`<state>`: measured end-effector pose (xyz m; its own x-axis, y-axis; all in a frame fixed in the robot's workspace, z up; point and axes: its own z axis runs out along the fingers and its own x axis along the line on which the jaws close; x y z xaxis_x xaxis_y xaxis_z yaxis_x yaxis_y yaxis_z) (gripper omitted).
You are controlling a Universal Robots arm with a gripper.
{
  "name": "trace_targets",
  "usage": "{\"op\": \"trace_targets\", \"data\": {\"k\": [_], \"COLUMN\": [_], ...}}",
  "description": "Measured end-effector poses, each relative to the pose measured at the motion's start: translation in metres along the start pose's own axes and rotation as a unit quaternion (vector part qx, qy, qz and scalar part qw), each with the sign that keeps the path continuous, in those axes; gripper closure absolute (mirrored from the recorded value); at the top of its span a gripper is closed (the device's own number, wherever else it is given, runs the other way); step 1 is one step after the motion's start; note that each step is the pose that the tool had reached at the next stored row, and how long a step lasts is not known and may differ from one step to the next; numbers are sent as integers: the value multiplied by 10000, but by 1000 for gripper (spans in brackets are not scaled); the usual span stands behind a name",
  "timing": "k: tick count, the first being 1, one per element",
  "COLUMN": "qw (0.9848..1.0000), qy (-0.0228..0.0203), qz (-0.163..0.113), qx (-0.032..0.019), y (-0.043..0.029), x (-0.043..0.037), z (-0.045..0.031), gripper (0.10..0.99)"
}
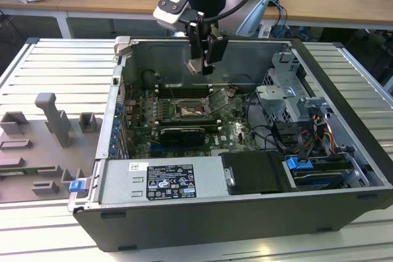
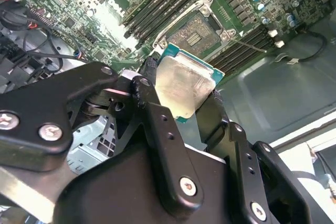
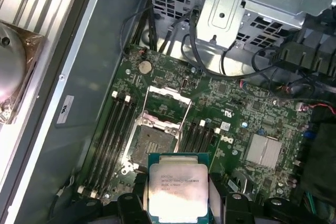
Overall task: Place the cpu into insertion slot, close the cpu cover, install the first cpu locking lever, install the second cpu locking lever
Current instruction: 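Place the cpu into insertion slot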
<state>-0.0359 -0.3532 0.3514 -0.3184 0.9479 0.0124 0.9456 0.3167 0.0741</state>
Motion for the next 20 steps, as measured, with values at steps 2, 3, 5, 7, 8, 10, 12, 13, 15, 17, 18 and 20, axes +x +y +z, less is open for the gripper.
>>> {"op": "trace_targets", "data": {"k": [2, 3, 5, 7, 8, 10, 12, 13, 15, 17, 18, 20], "qw": [10000, 10000, 10000, 9995, 9988, 9963, 9945, 9937, 9928, 9927, 9927, 9927], "qy": [-1, -2, -6, -23, -36, -64, -77, -83, -89, -89, -89, -88], "qz": [17, 29, 74, 312, 479, 857, 1043, 1119, 1196, 1202, 1203, 1203], "qx": [-1, 0, -1, -5, -6, -11, -13, -14, -15, -14, -13, -10], "y": [-3, -5, -6, -10, -12, -17, -20, -21, -25, -28, -29, -32], "x": [1, 4, 12, 12, 11, 10, 10, 10, 9, 9, 9, 9], "z": [39, 63, 104, 162, 194, 261, 296, 315, 359, 396, 415, 455], "gripper": [545, 545, 545, 545, 545, 545, 545, 545, 545, 545, 545, 545]}}
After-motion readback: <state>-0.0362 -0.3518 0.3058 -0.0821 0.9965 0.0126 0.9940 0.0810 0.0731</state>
